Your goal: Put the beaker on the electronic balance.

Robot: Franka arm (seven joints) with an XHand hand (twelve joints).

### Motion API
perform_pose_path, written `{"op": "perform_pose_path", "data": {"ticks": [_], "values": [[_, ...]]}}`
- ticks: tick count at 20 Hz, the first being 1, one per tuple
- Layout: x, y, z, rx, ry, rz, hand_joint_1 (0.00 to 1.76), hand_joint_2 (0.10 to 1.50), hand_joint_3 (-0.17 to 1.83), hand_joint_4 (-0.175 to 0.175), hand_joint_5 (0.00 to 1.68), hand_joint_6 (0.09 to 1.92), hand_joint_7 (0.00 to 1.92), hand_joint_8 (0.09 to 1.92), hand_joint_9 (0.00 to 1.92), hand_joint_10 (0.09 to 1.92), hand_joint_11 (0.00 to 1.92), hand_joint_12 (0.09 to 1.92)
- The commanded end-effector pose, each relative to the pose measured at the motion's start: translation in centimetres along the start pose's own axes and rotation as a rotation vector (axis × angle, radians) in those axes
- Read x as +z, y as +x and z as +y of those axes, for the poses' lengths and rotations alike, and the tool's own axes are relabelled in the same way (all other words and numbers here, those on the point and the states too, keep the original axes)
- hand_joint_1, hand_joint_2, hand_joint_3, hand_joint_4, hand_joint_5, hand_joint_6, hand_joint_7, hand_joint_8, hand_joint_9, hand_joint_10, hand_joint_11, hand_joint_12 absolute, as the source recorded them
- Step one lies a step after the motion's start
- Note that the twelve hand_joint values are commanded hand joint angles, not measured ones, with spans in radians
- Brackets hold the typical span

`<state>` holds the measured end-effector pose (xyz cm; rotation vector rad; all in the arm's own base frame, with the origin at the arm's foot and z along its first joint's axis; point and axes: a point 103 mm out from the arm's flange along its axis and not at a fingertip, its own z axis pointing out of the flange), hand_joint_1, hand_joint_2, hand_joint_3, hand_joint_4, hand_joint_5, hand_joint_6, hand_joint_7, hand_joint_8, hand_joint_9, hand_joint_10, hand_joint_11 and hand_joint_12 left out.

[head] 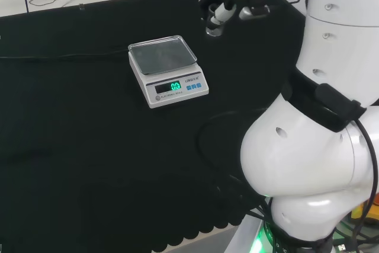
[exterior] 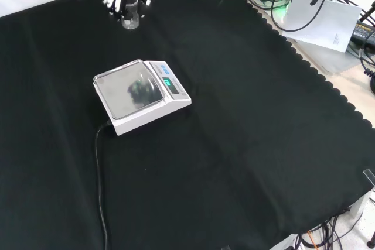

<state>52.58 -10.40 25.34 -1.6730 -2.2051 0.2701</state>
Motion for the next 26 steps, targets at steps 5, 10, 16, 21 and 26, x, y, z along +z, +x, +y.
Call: {"op": "perform_pose_path", "data": {"ticks": [5,10,16,21,26], "values": [[0.9,4.5,6.2,-0.147,0.053,-0.024,1.47,1.25,0.0,-0.175,0.67,1.4,0.51,1.42,0.81,1.44,0.48,1.79],[2.0,5.5,8.3,-0.182,0.08,-0.019,1.47,1.25,0.0,-0.175,0.67,1.4,0.51,1.42,0.82,1.44,0.48,1.79],[3.1,6.2,10.1,-0.212,0.094,-0.009,1.47,1.25,0.0,-0.175,0.67,1.39,0.51,1.42,0.82,1.44,0.48,1.79],[4.2,6.6,11.4,-0.227,0.11,0.001,1.47,1.25,0.0,-0.175,0.68,1.39,0.52,1.42,0.82,1.43,0.47,1.79],[5.3,6.7,12.5,-0.234,0.129,0.014,1.47,1.25,0.0,-0.175,0.68,1.39,0.52,1.42,0.82,1.43,0.47,1.79]]}}
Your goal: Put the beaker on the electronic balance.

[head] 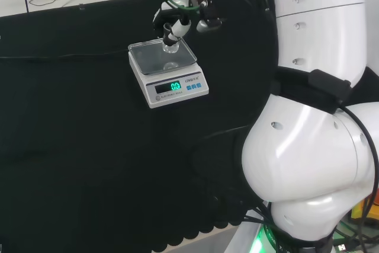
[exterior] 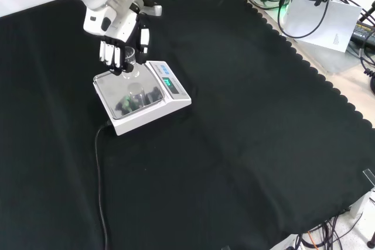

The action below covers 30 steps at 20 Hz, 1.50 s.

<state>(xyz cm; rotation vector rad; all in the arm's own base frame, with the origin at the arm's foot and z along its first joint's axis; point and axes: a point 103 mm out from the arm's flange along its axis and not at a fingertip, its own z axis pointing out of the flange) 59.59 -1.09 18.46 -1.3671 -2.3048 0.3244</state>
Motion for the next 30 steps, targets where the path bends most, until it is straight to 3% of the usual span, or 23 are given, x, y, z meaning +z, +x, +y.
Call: {"op": "perform_pose_path", "data": {"ticks": [1,21,22,23,24,25,27,30], "values": [[1.2,0.4,1.5,-0.02,0.024,0.019,1.47,1.25,0.0,-0.175,0.68,1.39,0.52,1.42,0.82,1.43,0.47,1.79],[1.6,0.7,2.8,-0.032,0.072,0.018,1.47,1.26,0.0,-0.175,0.65,1.44,0.49,1.44,0.8,1.44,0.5,1.76],[1.5,0.8,2.7,-0.03,0.086,0.01,1.5,1.23,0.0,-0.175,0.65,1.43,0.53,1.38,0.74,1.39,0.61,1.67],[1.5,0.9,2.6,-0.03,0.096,-0.005,1.44,1.19,-0.03,-0.175,0.68,1.3,0.55,1.25,0.75,1.25,0.74,1.44],[1.5,1.0,2.6,-0.027,0.104,-0.015,1.37,1.15,-0.08,-0.15,0.67,1.16,0.54,1.12,0.77,1.08,0.88,1.22],[1.5,1.1,2.5,-0.027,0.113,-0.016,1.31,1.12,-0.13,-0.105,0.62,1.04,0.49,1.01,0.75,0.94,0.95,1.12],[1.4,1.1,2.5,-0.028,0.134,-0.014,1.2,1.03,-0.16,-0.024,0.44,0.82,0.34,0.86,0.55,0.82,0.79,1.18],[1.5,1.2,2.6,-0.026,0.15,-0.026,1.13,0.95,-0.17,0.026,0.31,0.55,0.16,0.75,0.27,0.84,0.5,1.35]]}}
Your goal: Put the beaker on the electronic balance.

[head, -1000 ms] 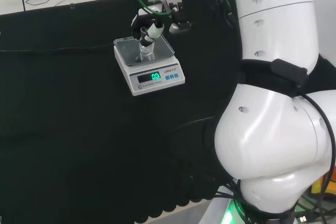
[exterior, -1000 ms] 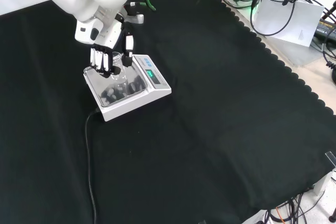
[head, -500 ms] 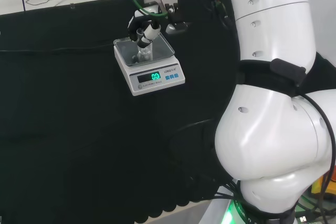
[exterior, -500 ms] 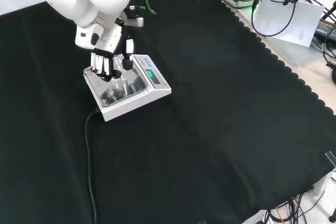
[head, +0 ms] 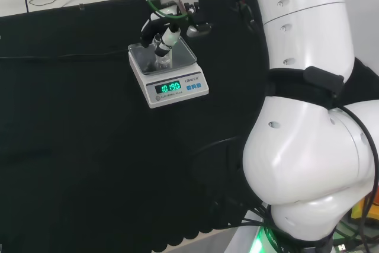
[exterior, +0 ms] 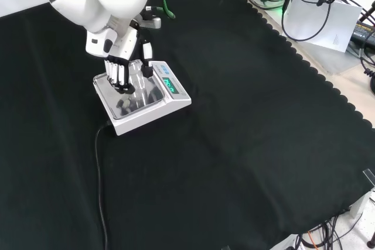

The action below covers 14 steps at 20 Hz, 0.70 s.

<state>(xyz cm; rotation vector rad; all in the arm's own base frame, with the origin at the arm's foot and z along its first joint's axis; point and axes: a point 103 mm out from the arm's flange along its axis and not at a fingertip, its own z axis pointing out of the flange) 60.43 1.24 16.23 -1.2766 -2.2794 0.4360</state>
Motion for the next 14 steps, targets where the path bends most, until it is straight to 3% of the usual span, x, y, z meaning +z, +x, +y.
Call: {"op": "perform_pose_path", "data": {"ticks": [1,4,6,7,9,11,14], "values": [[-0.1,0.1,-0.1,0.006,0.045,-0.016,1.11,0.94,-0.17,0.031,0.3,0.5,0.14,0.73,0.23,0.85,0.45,1.38],[-0.2,0.1,-0.3,-0.006,0.049,-0.009,1.08,0.91,-0.17,0.04,0.29,0.4,0.07,0.69,0.09,0.87,0.32,1.44],[-0.5,0.1,-0.4,-0.014,0.04,-0.012,1.04,0.87,-0.17,0.044,0.27,0.33,0.02,0.55,0.02,0.57,0.12,1.45],[-0.7,0.2,-0.5,-0.012,0.027,-0.026,1.02,0.86,-0.17,0.045,0.26,0.29,0.01,0.44,0.01,0.33,0.06,1.31],[-1.7,0.4,-1.0,-0.003,0.012,-0.056,0.99,0.85,-0.17,0.045,0.25,0.2,0.0,0.28,0.0,0.09,0.01,0.91],[-3.0,0.6,-1.7,0.007,-0.006,-0.093,0.97,0.84,-0.17,0.045,0.26,0.14,0.0,0.19,0.0,0.09,0.0,0.55],[-5.3,0.7,-2.7,0.018,-0.027,-0.12,0.95,0.84,-0.17,0.043,0.29,0.09,0.0,0.2,0.0,0.09,0.0,0.18]]}}
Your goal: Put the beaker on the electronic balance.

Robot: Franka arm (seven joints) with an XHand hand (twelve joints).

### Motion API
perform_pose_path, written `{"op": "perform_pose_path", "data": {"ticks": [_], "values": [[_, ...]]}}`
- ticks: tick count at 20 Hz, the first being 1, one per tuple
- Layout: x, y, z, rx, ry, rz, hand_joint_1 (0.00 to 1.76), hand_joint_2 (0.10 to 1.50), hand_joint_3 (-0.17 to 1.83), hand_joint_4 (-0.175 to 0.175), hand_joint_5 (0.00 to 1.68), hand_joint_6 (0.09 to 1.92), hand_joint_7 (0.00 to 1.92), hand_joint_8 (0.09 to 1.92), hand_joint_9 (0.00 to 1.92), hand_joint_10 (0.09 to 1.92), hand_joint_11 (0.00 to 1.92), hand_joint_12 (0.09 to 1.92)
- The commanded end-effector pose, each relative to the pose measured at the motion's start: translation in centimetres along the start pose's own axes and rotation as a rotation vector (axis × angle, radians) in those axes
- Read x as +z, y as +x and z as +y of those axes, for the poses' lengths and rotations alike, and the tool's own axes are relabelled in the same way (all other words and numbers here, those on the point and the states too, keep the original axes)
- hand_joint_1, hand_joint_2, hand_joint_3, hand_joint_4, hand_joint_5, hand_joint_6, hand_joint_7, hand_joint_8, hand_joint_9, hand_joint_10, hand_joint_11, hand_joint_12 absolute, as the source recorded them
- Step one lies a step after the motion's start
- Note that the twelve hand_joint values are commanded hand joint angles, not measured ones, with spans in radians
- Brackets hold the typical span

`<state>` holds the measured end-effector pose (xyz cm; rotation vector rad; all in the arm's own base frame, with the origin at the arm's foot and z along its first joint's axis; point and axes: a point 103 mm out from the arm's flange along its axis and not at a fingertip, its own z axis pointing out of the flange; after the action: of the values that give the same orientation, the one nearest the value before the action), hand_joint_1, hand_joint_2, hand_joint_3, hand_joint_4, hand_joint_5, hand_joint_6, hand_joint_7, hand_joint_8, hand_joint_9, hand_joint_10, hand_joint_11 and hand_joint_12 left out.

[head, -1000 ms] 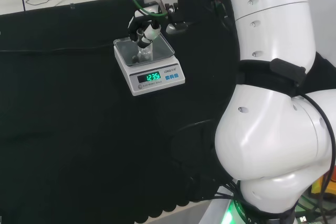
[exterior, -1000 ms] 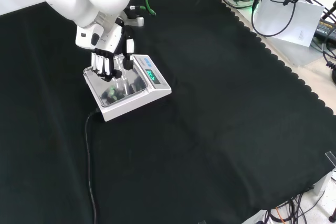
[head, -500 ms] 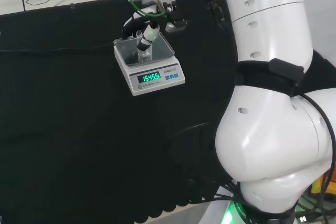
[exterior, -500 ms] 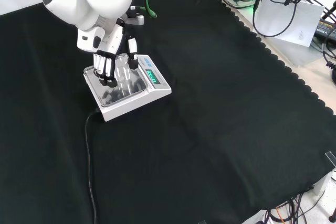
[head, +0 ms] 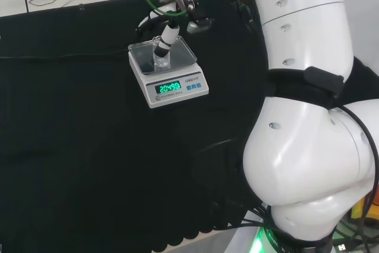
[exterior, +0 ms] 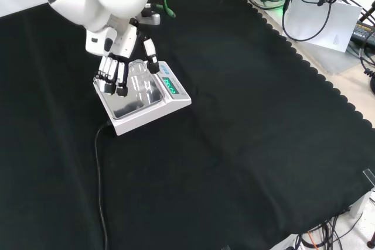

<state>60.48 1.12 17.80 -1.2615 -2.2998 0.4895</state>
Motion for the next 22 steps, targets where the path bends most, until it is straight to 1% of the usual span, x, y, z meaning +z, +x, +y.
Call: {"op": "perform_pose_path", "data": {"ticks": [1,2,5,6,7,9,10,11,12,13,14,15,18,22], "values": [[-4.8,0.4,-2.5,0.03,-0.062,-0.099,0.95,0.84,-0.17,0.042,0.29,0.09,0.01,0.21,0.0,0.09,0.0,0.12],[-5.8,0.5,-3.2,0.04,-0.072,-0.12,0.95,0.84,-0.17,0.039,0.31,0.09,0.02,0.23,0.0,0.09,0.0,0.09],[-9.3,1.1,-6.2,0.083,-0.114,-0.185,0.93,0.85,-0.17,0.033,0.35,0.09,0.1,0.28,0.03,0.09,0.02,0.09],[-10.4,1.4,-7.4,0.102,-0.131,-0.207,0.93,0.85,-0.17,0.032,0.37,0.09,0.11,0.35,0.05,0.09,0.02,0.15],[-11.4,1.7,-8.9,0.126,-0.14,-0.223,0.93,0.84,-0.17,0.03,0.4,0.09,0.13,0.41,0.09,0.18,0.01,0.4],[-12.5,2.5,-11.6,0.181,-0.161,-0.268,0.95,0.86,-0.17,0.026,0.49,0.09,0.25,0.52,0.19,0.52,0.0,0.99],[-12.6,2.8,-13.0,0.21,-0.176,-0.282,0.97,0.88,-0.17,0.021,0.57,0.09,0.35,0.57,0.32,0.64,0.07,1.2],[-12.4,3.0,-14.6,0.242,-0.193,-0.294,1.0,0.9,-0.17,0.017,0.66,0.13,0.44,0.61,0.46,0.69,0.17,1.31],[-12.1,3.0,-16.2,0.271,-0.209,-0.297,1.03,0.93,-0.17,0.015,0.76,0.23,0.54,0.64,0.61,0.7,0.31,1.34],[-11.5,3.1,-17.8,0.3,-0.222,-0.288,1.06,0.95,-0.17,0.012,0.85,0.31,0.62,0.66,0.74,0.7,0.44,1.32],[-10.9,3.0,-19.3,0.325,-0.233,-0.274,1.09,0.97,-0.17,0.01,0.9,0.37,0.69,0.67,0.83,0.69,0.55,1.28],[-10.2,3.0,-20.8,0.348,-0.255,-0.262,1.1,0.99,-0.17,0.009,0.94,0.42,0.74,0.68,0.88,0.69,0.62,1.26],[-7.7,3.3,-24.3,0.387,-0.329,-0.229,1.11,1.0,-0.17,0.006,0.96,0.5,0.79,0.68,0.95,0.67,0.69,1.23],[-3.8,3.6,-28.1,0.466,-0.382,-0.167,1.11,1.02,-0.17,-0.022,0.98,0.54,0.83,0.68,1.0,0.65,0.78,1.18]]}}
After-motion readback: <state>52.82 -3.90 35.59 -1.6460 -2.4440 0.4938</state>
